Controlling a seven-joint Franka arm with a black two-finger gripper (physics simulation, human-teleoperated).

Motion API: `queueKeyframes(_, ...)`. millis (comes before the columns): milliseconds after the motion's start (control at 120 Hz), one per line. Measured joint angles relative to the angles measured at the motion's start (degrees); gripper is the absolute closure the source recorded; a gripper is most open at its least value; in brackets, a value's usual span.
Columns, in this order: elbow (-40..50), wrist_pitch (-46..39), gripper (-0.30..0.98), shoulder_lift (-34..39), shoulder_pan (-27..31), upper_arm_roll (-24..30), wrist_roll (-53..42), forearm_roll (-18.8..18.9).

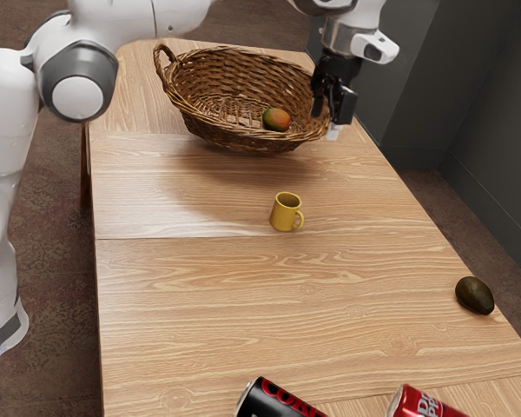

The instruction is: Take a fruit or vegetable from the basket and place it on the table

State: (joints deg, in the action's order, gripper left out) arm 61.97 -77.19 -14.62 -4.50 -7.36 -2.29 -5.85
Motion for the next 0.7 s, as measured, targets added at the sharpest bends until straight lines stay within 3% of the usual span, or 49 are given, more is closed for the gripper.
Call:
queueKeyframes(350,-0.14,0.48,0.0,-0.25,0.37,0.34,-0.36,-1.28)
queueKeyframes(492,-3.85,1.94,0.0,5.97,0.2,0.18,-0.31,0.66)
queueKeyframes(633,-4.25,2.81,0.0,6.65,0.65,-0.1,-0.84,2.52)
queueKeyframes(700,-4.09,1.05,0.0,5.59,-0.08,-2.92,-4.41,4.21)
